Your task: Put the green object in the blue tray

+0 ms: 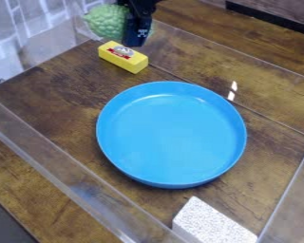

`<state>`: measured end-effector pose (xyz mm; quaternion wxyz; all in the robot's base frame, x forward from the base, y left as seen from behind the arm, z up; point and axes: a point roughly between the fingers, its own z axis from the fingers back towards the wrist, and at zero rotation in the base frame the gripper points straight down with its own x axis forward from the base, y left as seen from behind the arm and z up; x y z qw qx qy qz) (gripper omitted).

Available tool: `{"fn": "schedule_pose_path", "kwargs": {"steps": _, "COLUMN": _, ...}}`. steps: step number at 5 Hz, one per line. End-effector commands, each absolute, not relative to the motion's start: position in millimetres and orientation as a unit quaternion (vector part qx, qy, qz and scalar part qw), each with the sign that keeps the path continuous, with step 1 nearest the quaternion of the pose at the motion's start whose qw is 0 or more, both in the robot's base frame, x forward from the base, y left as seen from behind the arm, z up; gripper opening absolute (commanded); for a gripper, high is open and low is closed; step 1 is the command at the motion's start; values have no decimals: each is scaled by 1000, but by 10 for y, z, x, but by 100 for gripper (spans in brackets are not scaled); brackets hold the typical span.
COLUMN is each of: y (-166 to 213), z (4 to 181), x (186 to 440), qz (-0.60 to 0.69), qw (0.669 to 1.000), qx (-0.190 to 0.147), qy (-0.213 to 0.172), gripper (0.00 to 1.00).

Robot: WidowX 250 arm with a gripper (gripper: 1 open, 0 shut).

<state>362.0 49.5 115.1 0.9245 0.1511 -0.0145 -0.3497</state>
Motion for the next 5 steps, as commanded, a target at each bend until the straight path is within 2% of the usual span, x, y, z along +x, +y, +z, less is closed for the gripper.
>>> {"fn": "schedule_pose_path", "kwargs": {"steps": 1, "y": 293, "z": 1536, "x": 3580, "qz": -347, "qw": 922, "qx": 162, "qy": -57, "gripper": 0}}
{"fn": "schedule_pose_path", "kwargs": {"steps": 5, "y": -482, "z": 1486, "x": 3226, "qz": -322, "qw": 938, "qx": 121, "qy": -51, "gripper": 0}}
